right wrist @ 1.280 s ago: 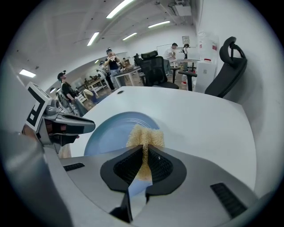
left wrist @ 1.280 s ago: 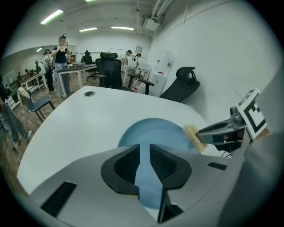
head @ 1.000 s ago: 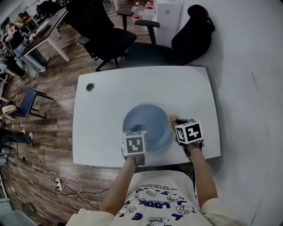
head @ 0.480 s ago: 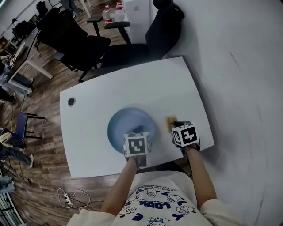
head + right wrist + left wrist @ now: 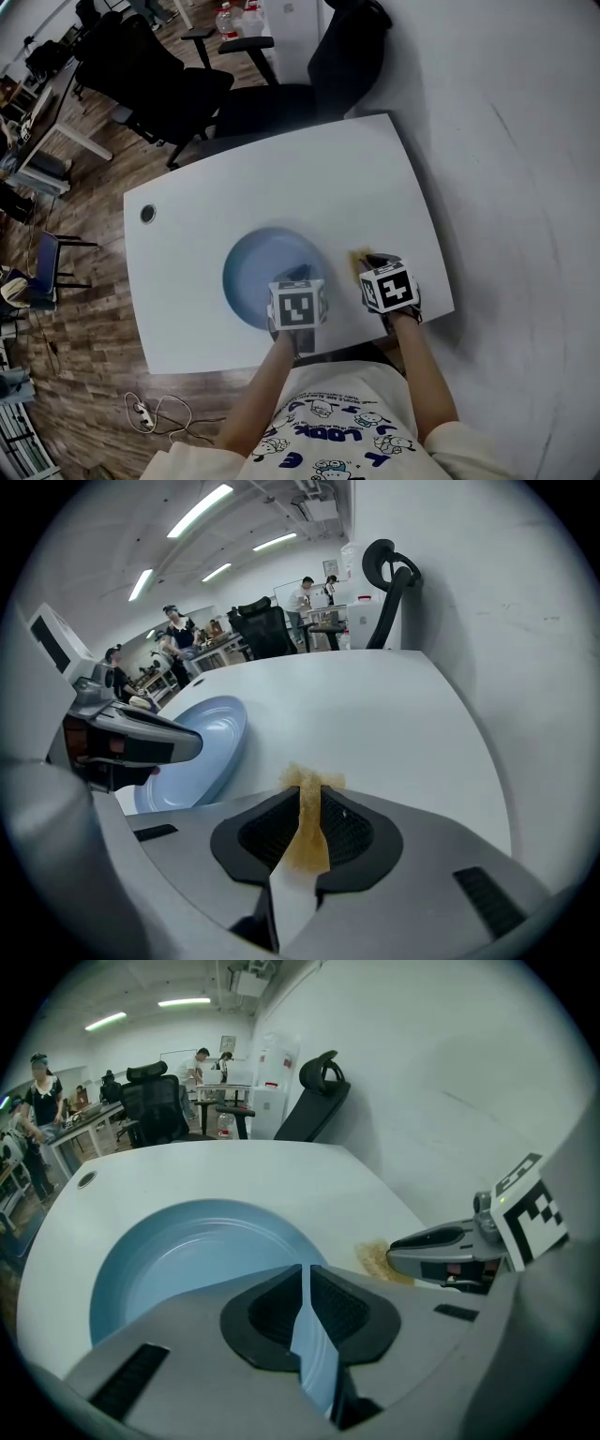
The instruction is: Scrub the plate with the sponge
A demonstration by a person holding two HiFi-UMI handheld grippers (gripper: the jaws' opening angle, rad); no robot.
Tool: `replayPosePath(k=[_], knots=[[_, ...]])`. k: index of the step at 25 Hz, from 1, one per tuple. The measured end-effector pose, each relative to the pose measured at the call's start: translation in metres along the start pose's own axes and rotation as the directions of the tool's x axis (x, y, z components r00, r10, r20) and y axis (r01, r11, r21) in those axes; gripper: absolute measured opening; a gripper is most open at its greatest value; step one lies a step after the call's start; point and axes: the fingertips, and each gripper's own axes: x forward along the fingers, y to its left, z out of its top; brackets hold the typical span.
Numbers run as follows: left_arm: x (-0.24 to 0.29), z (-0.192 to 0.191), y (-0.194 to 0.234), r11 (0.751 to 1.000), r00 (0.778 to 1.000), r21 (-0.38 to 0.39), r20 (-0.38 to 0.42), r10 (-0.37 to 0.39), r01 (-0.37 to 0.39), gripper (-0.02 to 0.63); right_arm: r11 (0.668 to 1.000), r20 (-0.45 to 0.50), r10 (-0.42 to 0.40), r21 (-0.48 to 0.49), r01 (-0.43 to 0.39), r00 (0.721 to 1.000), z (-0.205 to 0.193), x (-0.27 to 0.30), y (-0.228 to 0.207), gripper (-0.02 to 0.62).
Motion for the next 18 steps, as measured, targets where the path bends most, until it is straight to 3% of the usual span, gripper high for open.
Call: replayPosePath(k=[7, 12, 18], knots=[[-0.005, 0.012, 0.009, 0.999, 0.999, -0.017, 0.045, 0.03, -0.029, 0.035, 1.0, 0.114, -0.028, -0.003, 0.028, 0.993, 0.033, -0.018, 0.003, 0.046], [-0.017, 0.029, 0.012, 0.999, 0.994, -0.026, 0.104, 0.041, -0.039, 0.029, 0.998, 0.304, -0.048, -0.029, 0.06, 0.951, 0.081, -0.04, 0.016, 0.046], [-0.038, 0.038, 0.014, 0.999, 0.984, -0.021, 0.173, 0.052, -0.049, 0.029, 0.998, 0.357, -0.039, -0.022, 0.051, 0.933, 0.093, -0.047, 0.044, 0.046]])
